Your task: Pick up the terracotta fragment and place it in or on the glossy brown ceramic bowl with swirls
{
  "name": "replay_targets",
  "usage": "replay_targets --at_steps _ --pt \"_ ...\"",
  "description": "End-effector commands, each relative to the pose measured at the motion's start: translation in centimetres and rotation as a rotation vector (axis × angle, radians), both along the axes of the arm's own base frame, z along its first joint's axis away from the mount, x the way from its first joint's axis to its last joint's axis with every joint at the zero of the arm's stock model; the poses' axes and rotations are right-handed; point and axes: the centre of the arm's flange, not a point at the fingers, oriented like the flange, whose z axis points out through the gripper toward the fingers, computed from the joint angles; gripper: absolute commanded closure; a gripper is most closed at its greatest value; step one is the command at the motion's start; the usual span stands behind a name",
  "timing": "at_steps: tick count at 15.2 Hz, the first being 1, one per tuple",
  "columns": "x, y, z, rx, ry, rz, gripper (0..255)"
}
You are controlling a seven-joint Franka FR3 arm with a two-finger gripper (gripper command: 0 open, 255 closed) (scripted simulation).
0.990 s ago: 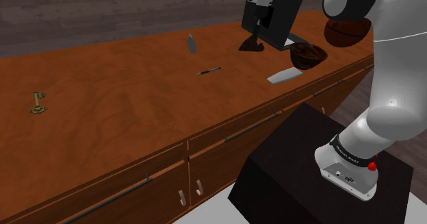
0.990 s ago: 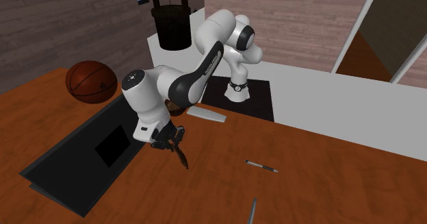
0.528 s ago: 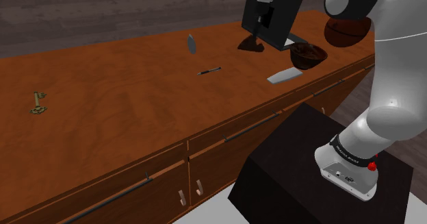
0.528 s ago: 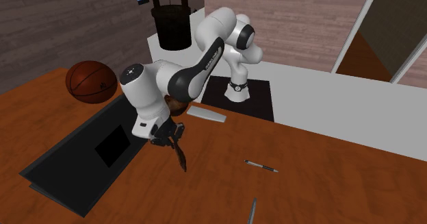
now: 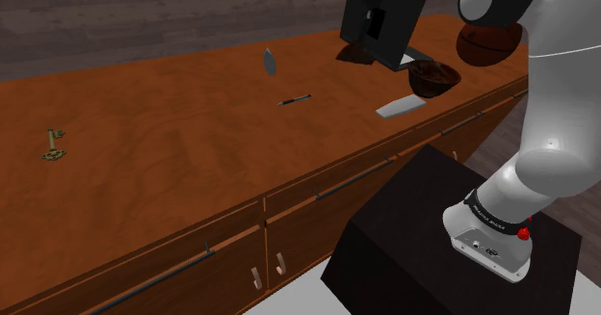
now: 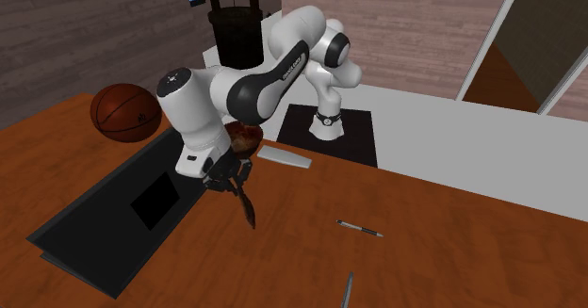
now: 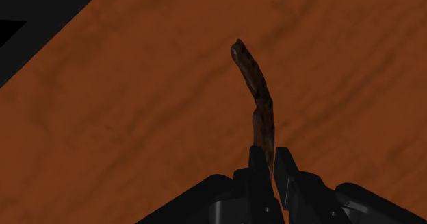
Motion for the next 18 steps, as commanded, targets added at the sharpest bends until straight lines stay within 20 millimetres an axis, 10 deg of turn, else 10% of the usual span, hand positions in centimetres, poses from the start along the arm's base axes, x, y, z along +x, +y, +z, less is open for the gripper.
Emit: replay_targets --at_steps 1,18 --pt "0.0 0.1 1.2 0.000 0.000 0.000 255" --pt "0.0 0.1 10.2 0.000 0.000 0.000 255"
